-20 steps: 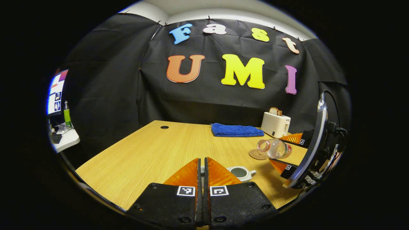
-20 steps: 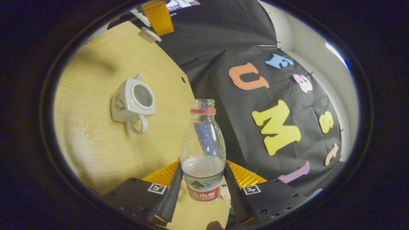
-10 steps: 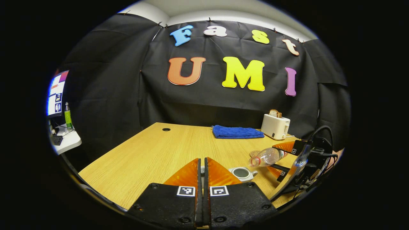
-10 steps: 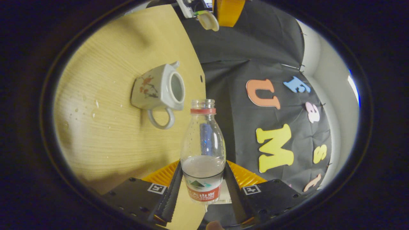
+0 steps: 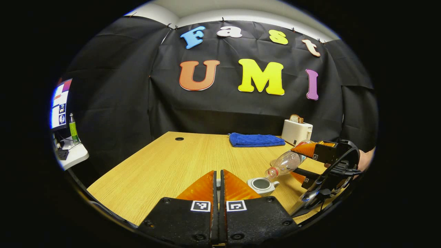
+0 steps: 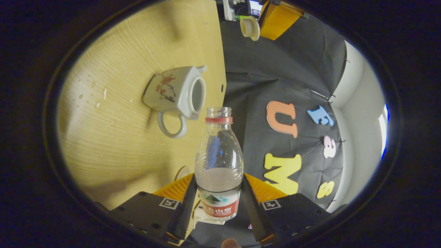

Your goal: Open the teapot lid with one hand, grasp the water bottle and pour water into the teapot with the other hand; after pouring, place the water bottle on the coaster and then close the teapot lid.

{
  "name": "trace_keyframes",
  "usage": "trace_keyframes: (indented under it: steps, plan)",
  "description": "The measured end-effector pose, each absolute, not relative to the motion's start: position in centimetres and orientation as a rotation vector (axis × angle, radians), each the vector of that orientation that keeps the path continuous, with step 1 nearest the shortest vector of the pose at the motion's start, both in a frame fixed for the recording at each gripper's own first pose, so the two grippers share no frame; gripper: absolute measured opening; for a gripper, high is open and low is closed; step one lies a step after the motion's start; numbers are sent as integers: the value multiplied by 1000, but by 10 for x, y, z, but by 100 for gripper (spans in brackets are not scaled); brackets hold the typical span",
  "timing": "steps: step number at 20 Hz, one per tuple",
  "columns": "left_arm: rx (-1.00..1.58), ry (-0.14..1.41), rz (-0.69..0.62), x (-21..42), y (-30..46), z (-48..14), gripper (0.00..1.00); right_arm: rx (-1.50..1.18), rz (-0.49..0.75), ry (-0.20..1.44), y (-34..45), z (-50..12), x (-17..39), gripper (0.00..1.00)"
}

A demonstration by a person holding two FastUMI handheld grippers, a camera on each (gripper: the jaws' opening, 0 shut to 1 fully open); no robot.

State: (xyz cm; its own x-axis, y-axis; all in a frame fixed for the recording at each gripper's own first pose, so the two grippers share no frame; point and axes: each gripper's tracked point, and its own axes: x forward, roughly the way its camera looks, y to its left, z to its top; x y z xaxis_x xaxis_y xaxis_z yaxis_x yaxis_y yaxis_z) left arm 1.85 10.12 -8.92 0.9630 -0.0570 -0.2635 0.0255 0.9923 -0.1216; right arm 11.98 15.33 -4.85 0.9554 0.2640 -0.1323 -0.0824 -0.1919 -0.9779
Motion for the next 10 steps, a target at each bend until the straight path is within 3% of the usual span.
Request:
trace_keyframes:
  steps: [10]
  plan:
    - [-112, 278, -47, 17, 101, -90, 3, -1852, 308, -201, 162, -36, 118, 72]
